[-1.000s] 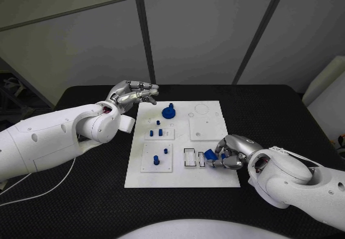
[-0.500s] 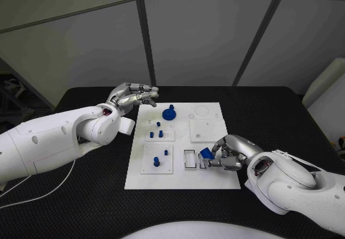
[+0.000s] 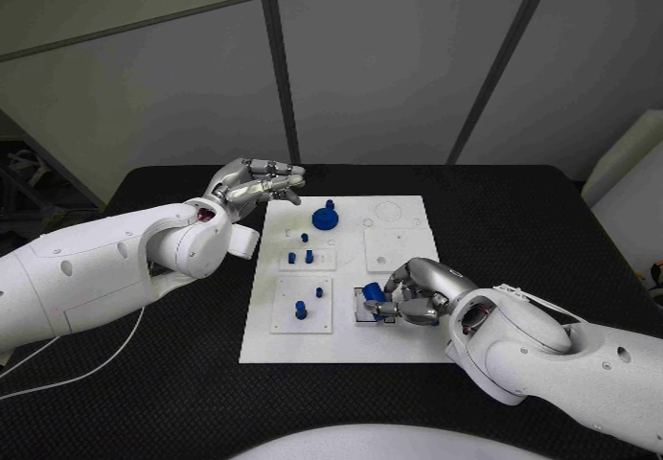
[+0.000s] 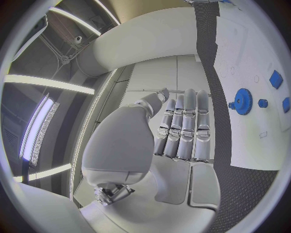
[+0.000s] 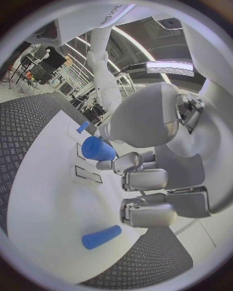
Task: Assemble the parts on the task board
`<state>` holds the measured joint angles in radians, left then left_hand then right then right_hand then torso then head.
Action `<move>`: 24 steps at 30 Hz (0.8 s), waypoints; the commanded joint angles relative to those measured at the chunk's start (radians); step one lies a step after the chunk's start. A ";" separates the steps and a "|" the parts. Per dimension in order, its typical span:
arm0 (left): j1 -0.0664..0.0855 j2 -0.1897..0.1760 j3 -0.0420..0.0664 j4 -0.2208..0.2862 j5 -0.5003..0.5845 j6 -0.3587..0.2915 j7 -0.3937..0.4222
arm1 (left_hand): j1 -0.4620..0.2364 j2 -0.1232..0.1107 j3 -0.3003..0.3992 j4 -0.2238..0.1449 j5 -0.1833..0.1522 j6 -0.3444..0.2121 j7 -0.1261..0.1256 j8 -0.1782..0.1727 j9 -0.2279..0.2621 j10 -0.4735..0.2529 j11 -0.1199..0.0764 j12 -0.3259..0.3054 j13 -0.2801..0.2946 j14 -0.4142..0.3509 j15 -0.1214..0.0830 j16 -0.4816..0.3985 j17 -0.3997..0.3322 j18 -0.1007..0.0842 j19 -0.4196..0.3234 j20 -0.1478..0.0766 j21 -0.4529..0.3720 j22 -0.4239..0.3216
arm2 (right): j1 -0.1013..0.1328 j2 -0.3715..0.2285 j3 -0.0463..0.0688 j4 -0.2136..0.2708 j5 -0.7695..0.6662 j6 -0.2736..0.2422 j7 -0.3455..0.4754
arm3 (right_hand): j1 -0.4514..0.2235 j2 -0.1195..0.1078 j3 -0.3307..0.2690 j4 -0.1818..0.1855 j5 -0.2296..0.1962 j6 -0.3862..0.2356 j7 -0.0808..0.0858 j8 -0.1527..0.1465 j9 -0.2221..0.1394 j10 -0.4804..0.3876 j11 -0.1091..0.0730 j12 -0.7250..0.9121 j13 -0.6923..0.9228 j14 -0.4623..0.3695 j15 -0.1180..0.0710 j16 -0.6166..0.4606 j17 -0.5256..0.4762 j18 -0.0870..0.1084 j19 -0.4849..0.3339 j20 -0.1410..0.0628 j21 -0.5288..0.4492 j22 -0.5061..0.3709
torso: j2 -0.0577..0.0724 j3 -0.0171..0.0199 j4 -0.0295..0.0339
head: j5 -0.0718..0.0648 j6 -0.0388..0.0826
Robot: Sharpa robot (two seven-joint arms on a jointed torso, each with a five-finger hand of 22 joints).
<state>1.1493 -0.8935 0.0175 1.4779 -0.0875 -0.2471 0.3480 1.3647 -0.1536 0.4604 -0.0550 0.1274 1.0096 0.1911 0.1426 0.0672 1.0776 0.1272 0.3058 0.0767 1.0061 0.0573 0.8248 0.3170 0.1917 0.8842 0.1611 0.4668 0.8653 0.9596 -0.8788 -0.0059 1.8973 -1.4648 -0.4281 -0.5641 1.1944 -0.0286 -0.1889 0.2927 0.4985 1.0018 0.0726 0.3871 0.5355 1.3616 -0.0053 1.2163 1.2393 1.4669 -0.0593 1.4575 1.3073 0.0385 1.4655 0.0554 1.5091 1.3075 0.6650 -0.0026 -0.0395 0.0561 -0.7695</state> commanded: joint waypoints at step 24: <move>0.001 -0.004 0.001 0.006 0.002 0.010 0.002 | -0.004 0.009 -0.007 0.001 0.007 -0.005 0.006 -0.001 0.000 -0.008 0.000 0.004 -0.001 0.002 0.004 -0.004 -0.002 -0.011 -0.001 0.005 -0.004 -0.002 | 0.002 0.053 0.001 -0.056 0.028 0.054 0.000 | -0.203 -0.037 -0.022 0.004 -0.416 -0.009 -0.005 0.003 0.050 -0.025 0.001 -0.075 -0.042 0.063 -0.007 -0.003 0.049 -0.013 0.032 -0.007 -0.007 0.183 | -0.002 0.0005 -0.0014 | 0.011 -0.004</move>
<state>1.1493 -0.8974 0.0175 1.4815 -0.0872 -0.2470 0.3474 1.3647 -0.1536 0.4604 -0.0550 0.1274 1.0059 0.1948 0.1426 0.0672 1.0756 0.1292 0.3058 0.0767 1.0061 0.0573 0.8248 0.3164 0.1917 0.8842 0.1611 0.4668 0.8645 0.9600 -0.8259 -0.0052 1.8403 -1.4389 -0.3678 -0.5684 1.0054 -0.0593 -0.2175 0.2978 0.0963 1.0000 0.0683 0.3947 0.5838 1.3427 -0.0050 1.1457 1.1999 1.4667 -0.0664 1.4575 1.3080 0.0385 1.4653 0.0480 1.5091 1.3074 0.6631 -0.0022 -0.0403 0.0674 -0.7737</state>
